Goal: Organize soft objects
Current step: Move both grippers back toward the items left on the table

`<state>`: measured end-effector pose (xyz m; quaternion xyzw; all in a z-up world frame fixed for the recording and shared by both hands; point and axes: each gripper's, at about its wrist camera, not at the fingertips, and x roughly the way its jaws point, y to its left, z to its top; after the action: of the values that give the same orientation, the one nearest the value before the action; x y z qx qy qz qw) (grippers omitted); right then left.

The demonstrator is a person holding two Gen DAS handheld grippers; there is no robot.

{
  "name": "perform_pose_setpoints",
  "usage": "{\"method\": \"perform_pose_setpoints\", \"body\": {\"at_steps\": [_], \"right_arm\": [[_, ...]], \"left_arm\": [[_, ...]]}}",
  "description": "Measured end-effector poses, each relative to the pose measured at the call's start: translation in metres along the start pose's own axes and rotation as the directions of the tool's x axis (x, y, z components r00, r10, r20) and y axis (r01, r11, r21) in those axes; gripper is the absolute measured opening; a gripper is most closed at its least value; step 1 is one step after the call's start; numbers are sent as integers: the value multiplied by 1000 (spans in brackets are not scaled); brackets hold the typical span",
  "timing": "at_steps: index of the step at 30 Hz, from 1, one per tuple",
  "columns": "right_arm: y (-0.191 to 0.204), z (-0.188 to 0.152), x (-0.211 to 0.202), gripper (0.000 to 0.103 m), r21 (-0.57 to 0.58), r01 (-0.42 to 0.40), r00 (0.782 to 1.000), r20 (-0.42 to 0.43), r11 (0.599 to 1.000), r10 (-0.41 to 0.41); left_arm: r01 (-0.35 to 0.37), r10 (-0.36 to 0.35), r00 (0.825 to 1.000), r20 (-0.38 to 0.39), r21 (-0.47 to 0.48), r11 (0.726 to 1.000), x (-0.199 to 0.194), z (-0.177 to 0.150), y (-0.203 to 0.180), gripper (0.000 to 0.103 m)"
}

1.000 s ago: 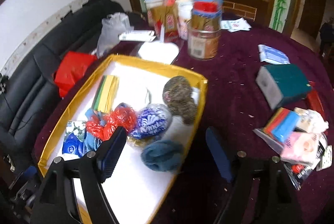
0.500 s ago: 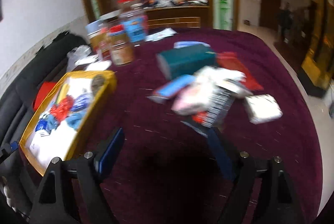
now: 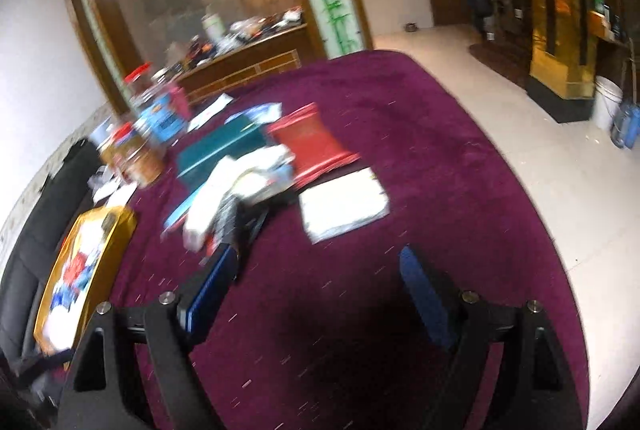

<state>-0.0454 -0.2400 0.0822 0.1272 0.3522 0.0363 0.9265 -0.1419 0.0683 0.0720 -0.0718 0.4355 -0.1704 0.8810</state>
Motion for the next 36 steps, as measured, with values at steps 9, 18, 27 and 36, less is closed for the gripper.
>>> {"method": "perform_pose_setpoints", "body": {"at_steps": [9, 18, 27, 36], "right_arm": [[-57, 1, 26, 83, 111, 41, 999, 18, 993, -43], [-60, 0, 33, 85, 116, 0, 1000, -11, 993, 1], [-65, -1, 41, 85, 142, 21, 999, -43, 990, -15], [-78, -4, 51, 85, 199, 74, 995, -87, 977, -58]], "left_arm": [[-71, 77, 987, -139, 47, 996, 80, 4, -37, 80], [-58, 64, 987, -147, 46, 997, 92, -1, -42, 102], [-177, 195, 977, -89, 179, 968, 100, -18, -65, 102], [-177, 198, 974, -108, 177, 968, 96, -17, -61, 102]]}}
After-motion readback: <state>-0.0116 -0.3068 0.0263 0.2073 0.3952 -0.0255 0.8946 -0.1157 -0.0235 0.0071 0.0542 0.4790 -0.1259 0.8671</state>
